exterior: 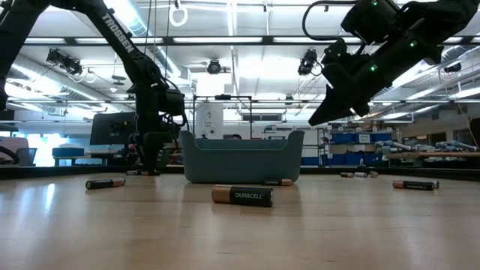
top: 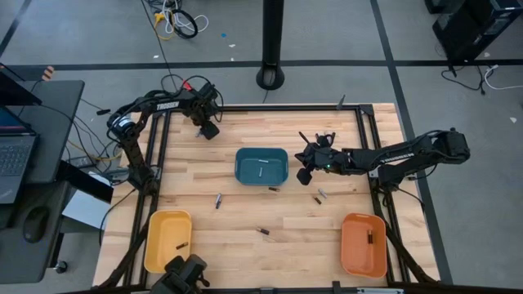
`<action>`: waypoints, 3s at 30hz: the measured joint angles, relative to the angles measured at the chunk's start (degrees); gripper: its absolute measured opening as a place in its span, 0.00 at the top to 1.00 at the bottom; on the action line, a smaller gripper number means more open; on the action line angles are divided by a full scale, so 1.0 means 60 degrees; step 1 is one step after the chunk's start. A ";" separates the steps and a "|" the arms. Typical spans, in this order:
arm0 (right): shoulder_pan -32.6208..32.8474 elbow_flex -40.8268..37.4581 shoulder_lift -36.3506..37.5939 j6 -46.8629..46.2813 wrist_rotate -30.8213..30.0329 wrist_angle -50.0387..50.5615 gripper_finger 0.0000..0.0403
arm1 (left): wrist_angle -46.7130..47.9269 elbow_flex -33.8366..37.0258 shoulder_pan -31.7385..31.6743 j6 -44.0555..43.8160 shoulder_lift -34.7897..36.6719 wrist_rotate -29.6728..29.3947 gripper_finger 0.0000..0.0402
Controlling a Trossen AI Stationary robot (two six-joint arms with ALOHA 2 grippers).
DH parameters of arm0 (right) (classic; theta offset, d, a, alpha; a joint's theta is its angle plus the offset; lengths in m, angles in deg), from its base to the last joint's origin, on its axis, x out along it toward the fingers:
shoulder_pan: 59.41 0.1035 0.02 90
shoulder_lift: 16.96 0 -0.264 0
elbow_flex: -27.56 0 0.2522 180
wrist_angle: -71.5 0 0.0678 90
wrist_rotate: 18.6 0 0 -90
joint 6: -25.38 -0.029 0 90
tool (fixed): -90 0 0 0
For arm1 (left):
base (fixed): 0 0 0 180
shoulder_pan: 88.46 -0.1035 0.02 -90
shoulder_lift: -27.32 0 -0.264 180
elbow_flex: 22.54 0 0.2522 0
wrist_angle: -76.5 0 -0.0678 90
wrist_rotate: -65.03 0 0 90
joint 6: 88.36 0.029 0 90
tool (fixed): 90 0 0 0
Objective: Sort batteries
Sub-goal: Put the large black battery into the orange bin
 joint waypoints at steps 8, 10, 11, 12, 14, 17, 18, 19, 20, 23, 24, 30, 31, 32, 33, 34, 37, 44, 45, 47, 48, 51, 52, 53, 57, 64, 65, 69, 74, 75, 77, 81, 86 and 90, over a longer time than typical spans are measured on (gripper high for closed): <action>0.0000 0.0000 -0.0001 0.0007 -0.0003 0.0000 0.94 | 0.0045 0.0000 0.0000 0.0007 0.0000 0.0101 0.59; 0.0000 0.0000 0.0001 0.0007 -0.0003 0.0002 0.94 | 0.0037 0.0000 0.0000 0.0024 0.0000 0.0101 0.59; 0.0000 0.0000 0.0001 0.0007 -0.0003 0.0000 0.94 | 0.0023 0.0000 0.0000 0.0051 0.0000 0.0098 0.60; 0.0000 0.0000 0.0001 0.0007 -0.0006 0.0000 0.94 | 0.0021 -0.0013 0.0000 0.0081 0.0000 0.0097 0.60; 0.0000 0.0000 -0.0002 0.0007 -0.0003 0.0003 0.94 | 0.0047 -0.0067 0.0000 0.0197 0.0000 0.0094 0.61; 0.0000 0.0000 0.0001 0.0007 -0.0007 0.0004 0.94 | 0.0014 -0.0146 0.0000 0.0288 0.0000 0.0091 0.67; 0.0000 0.0000 0.0001 0.0007 -0.0007 0.0004 0.94 | 0.0007 -0.0149 0.0000 0.0302 0.0000 0.0102 0.70; 0.0000 0.0000 0.0001 0.0009 -0.0007 0.0000 0.94 | 0.0015 -0.0144 0.0000 0.0335 0.0000 0.0181 0.72; 0.0000 0.0000 0.0001 0.0011 -0.0007 0.0000 0.93 | 0.0040 -0.0126 0.0005 0.0374 0.0000 0.0324 0.75; 0.0000 0.0000 0.0001 0.0046 -0.0008 0.0000 0.93 | 0.0267 -0.0109 0.0060 0.0450 0.0000 0.0324 0.80; 0.0000 0.0000 0.0001 0.0082 -0.0010 -0.0002 0.94 | 0.0276 -0.0107 0.0070 0.0436 0.0000 0.0298 0.81; 0.0000 0.0000 0.0001 0.0202 -0.0010 -0.0113 0.94 | 0.0354 -0.0106 0.0116 0.0246 0.0000 0.0215 0.78; 0.0000 0.0000 0.0001 0.0232 -0.0010 -0.0119 0.94 | 0.0396 -0.0108 0.0154 0.0256 0.0000 0.0186 0.77; 0.0000 0.0000 0.0001 0.0245 -0.0010 -0.0128 0.94 | 0.0468 -0.0123 0.0195 0.0264 0.0000 0.0154 0.75; 0.0000 0.0000 0.0001 0.0252 -0.0010 -0.0135 0.94 | 0.0600 -0.0164 0.0239 0.0266 0.0000 0.0103 0.74; 0.0000 0.0000 0.0001 0.0255 -0.0010 -0.0135 0.94 | 0.0720 -0.0225 0.0293 0.0270 0.0000 0.0022 0.72; 0.0000 0.0000 0.0001 0.0255 -0.0010 -0.0135 0.93 | 0.0960 -0.0523 0.0459 0.0278 0.0000 -0.0322 0.67; 0.0000 0.0000 0.0001 0.0255 -0.0010 -0.0134 0.94 | 0.0804 -0.0758 0.0927 0.0231 -0.0028 -0.0394 0.61; 0.0000 0.0000 0.0001 0.0255 -0.0010 -0.0134 0.94 | 0.0697 -0.0758 0.0977 0.0227 -0.0046 -0.0390 0.60; 0.0000 0.0000 0.0001 0.0255 -0.0010 -0.0131 0.93 | 0.0634 -0.0758 0.1008 0.0220 -0.0069 -0.0438 0.61; -0.0003 0.0000 0.0001 0.0255 -0.0010 -0.0131 0.93 | 0.0592 -0.0758 0.1024 0.0184 -0.0093 -0.0503 0.61; 0.0000 0.0000 0.0001 0.0255 -0.0001 -0.0130 0.93 | 0.0605 -0.0758 0.1024 -0.0128 -0.0239 -0.0619 0.61; 0.0000 0.0000 0.0001 0.0255 0.0006 -0.0130 0.93 | 0.0650 -0.0758 0.1024 -0.0207 -0.0290 -0.0618 0.61; 0.0000 0.0000 0.0001 0.0258 0.0016 -0.0127 0.93 | 0.0658 -0.0758 0.1024 -0.0217 -0.0358 -0.0625 0.61; 0.0000 0.0000 0.0001 0.0259 0.0067 -0.0127 0.94 | 0.0697 -0.0758 0.1045 -0.0224 -0.0620 -0.0675 0.61; 0.0000 0.0000 0.0001 0.0259 0.0084 -0.0127 0.94 | 0.0682 -0.0765 0.1071 -0.0247 -0.0780 -0.1112 0.61; 0.0000 0.0000 0.0001 0.0259 0.0085 -0.0127 0.94 | 0.0692 -0.0765 0.1071 -0.0278 -0.0780 -0.1119 0.61; 0.0000 0.0000 0.0001 0.0259 0.0088 -0.0127 0.94 | 0.0793 -0.0768 0.1071 -0.0562 -0.0780 -0.1100 0.61; 0.0000 0.0000 0.0001 0.0259 0.0092 -0.0127 0.94 | 0.1011 -0.0769 0.1071 -0.1156 -0.0783 -0.1068 0.61; 0.0000 0.0000 0.0001 0.0259 0.0095 -0.0127 0.94 | 0.1042 -0.0776 0.1071 -0.1268 -0.0783 -0.1068 0.61; 0.0000 0.0000 0.0001 0.0260 0.0099 -0.0124 0.94 | 0.1256 -0.0831 0.1071 -0.1452 -0.0797 -0.1061 0.61; 0.0000 0.0000 0.0001 0.0262 0.0103 -0.0124 0.94 | 0.1627 -0.1100 0.1069 -0.1596 -0.0809 -0.1013 0.61; 0.0000 0.0000 0.0001 0.0262 0.0110 -0.0124 0.94 | 0.2051 -0.1331 0.1071 -0.2034 -0.0808 -0.1123 0.61; 0.0000 0.0000 0.0001 0.0262 0.0110 -0.0121 0.94 | 0.2282 -0.1348 0.1071 -0.2514 -0.0801 -0.1161 0.61</action>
